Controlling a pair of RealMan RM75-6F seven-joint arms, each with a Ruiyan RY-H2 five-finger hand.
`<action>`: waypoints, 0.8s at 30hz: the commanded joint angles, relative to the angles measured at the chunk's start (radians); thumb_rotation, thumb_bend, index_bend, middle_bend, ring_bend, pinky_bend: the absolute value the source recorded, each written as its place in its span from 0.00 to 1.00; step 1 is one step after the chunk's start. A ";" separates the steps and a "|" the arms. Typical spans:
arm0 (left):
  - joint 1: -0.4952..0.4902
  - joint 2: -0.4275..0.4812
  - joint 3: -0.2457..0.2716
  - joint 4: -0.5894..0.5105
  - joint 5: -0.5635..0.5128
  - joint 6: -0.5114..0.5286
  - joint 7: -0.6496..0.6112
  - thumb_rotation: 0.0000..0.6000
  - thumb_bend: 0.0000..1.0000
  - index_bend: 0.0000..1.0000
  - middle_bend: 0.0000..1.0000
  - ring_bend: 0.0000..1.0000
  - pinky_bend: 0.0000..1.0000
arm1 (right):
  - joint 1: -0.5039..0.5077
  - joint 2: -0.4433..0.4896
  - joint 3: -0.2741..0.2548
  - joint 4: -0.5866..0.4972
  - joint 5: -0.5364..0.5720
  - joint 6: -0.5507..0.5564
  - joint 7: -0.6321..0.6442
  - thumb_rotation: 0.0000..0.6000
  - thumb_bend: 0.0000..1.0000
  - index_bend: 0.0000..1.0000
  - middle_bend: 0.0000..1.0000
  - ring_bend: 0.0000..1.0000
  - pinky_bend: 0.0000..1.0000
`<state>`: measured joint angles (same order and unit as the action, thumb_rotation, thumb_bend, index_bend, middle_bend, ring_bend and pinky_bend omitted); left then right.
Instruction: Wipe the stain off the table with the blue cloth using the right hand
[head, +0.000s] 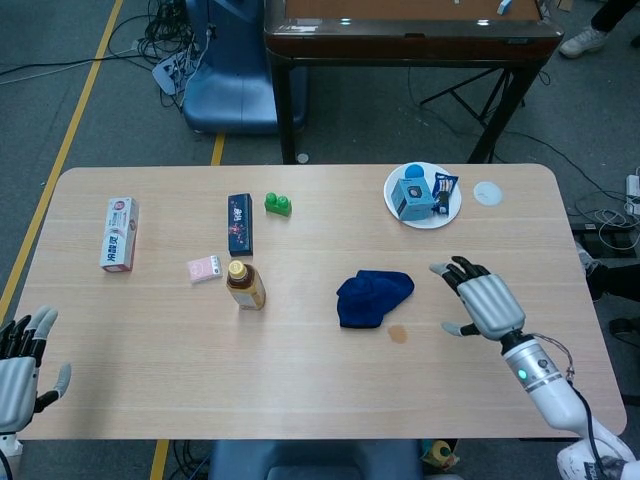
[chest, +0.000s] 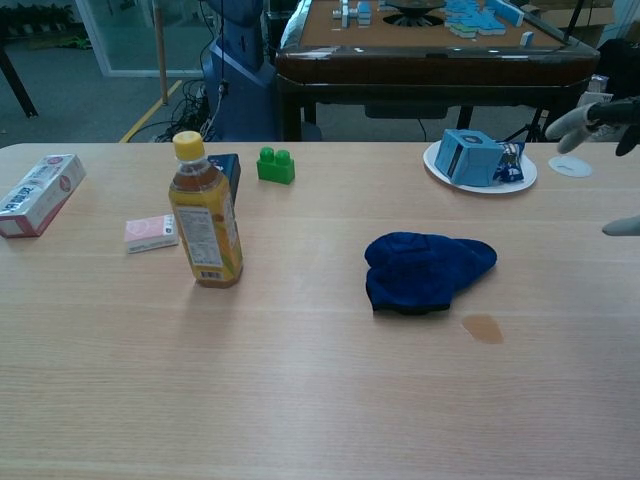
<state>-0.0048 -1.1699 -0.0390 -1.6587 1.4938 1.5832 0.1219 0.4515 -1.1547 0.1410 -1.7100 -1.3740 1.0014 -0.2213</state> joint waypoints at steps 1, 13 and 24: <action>0.005 0.003 0.002 -0.005 0.002 0.006 0.002 1.00 0.38 0.00 0.00 0.00 0.00 | 0.070 -0.062 0.032 0.052 0.065 -0.075 -0.035 1.00 0.22 0.18 0.23 0.12 0.26; 0.016 0.011 0.004 -0.015 0.004 0.016 0.004 1.00 0.38 0.00 0.00 0.00 0.00 | 0.236 -0.242 0.041 0.193 0.217 -0.224 -0.151 1.00 0.22 0.19 0.23 0.13 0.27; 0.021 0.012 0.004 -0.001 -0.009 0.010 -0.008 1.00 0.38 0.00 0.00 0.00 0.00 | 0.341 -0.422 0.023 0.393 0.293 -0.302 -0.177 1.00 0.23 0.22 0.25 0.16 0.31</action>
<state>0.0163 -1.1579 -0.0353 -1.6599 1.4850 1.5935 0.1143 0.7751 -1.5533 0.1695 -1.3413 -1.0921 0.7126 -0.3944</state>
